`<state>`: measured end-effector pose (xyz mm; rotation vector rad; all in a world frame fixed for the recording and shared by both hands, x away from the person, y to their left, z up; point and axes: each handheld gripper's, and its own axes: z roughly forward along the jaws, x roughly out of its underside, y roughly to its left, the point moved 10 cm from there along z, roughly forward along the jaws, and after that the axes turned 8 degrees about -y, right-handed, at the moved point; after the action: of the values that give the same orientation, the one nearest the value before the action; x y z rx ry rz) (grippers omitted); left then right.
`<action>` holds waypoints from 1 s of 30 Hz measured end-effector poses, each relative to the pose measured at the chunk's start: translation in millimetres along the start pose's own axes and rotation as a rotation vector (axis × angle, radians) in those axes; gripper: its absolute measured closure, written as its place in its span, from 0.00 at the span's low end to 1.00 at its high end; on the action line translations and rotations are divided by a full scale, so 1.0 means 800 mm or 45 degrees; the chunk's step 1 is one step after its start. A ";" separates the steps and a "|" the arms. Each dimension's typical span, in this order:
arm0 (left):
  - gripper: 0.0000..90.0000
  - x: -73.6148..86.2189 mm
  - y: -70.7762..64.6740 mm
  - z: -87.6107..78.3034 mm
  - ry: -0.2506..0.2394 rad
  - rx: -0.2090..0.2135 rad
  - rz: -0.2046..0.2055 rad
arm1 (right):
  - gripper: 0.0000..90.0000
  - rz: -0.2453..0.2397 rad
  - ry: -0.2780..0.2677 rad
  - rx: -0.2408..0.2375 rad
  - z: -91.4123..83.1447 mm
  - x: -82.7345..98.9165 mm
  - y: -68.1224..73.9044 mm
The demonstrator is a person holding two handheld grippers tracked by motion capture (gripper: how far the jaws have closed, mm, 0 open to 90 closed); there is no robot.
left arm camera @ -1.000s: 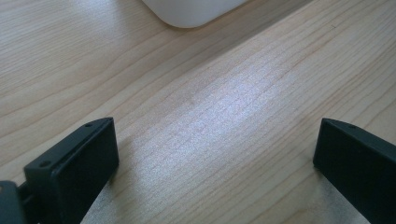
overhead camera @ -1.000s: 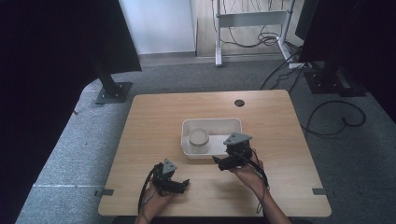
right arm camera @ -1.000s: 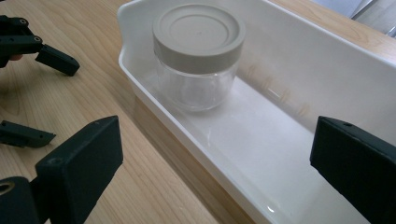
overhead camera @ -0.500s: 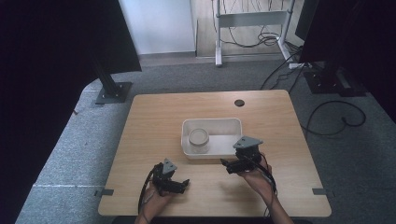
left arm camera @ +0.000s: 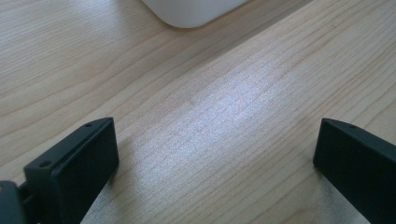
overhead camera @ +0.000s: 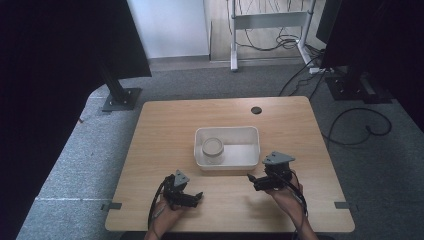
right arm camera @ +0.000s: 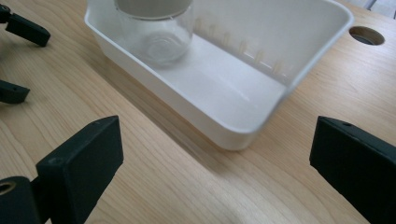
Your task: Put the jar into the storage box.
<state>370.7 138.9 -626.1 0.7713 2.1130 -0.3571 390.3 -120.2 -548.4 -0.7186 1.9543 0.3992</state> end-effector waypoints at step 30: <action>0.00 0.000 0.000 0.000 0.001 -0.001 0.000 | 0.03 0.076 0.145 0.089 -0.023 0.098 -0.024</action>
<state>370.6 139.0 -626.1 0.7716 2.1135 -0.3561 362.7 -170.1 -608.3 -0.6519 2.0906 0.3306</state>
